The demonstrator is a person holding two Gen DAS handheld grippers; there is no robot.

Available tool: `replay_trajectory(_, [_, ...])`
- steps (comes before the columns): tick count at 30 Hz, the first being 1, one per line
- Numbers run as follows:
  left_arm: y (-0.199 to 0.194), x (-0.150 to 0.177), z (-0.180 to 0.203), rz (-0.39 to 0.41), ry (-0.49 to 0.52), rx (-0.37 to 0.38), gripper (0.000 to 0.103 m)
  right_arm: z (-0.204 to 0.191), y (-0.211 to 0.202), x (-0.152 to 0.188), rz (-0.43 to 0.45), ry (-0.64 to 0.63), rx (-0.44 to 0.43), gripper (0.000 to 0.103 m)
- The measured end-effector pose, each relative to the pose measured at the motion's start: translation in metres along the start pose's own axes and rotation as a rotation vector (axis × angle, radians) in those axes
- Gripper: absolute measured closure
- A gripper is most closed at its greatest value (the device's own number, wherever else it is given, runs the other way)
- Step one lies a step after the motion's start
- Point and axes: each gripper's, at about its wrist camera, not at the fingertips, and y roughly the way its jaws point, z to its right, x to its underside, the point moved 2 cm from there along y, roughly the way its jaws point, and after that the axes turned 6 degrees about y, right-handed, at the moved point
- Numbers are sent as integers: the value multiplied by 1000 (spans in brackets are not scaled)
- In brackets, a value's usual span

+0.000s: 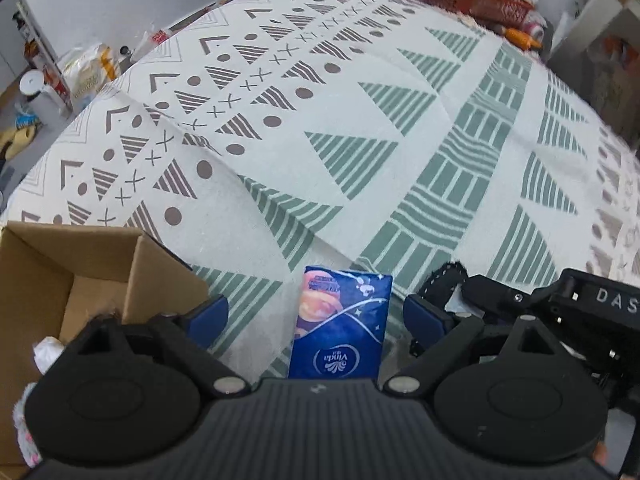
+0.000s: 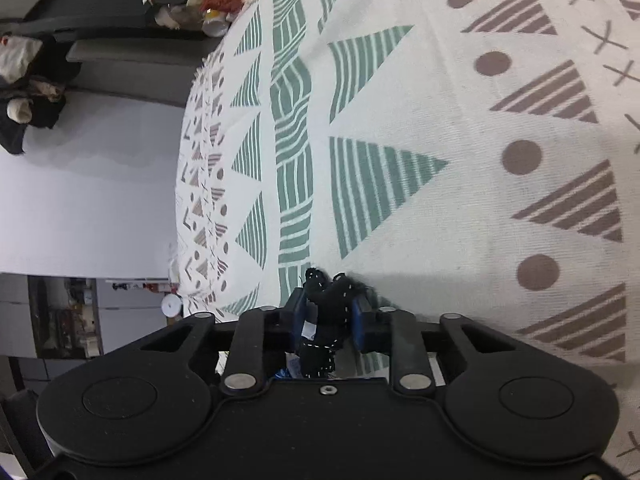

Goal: Organize soft objects
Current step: 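Grasp the blue tissue pack with the left tool while the right tool grasps the black item, then carry the tissue pack and black item over the box with both tools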

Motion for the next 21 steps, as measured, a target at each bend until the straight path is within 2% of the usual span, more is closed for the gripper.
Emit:
replay_trajectory(3, [-1,3,6,-3,41,23,16,8,-7,1,17,9,-5,83])
replay_trajectory(12, [19,7,17,-49,22,44,17,15,-37,1,59,-3,33,84])
replay_trajectory(13, [22,8,18,-59,20,46,20,15,-41,1,64,-6,33,84])
replay_trajectory(16, [24,10,13,-78,-39,72,42,13,-48,4,76,-12,36,84])
replay_trajectory(17, [22,10,11,-76,-60,80,53,12,-50,6,79,-17,35,84])
replay_trajectory(21, [10,11,9,-67,-79,85,53,3,-58,14,87,-43,32,84])
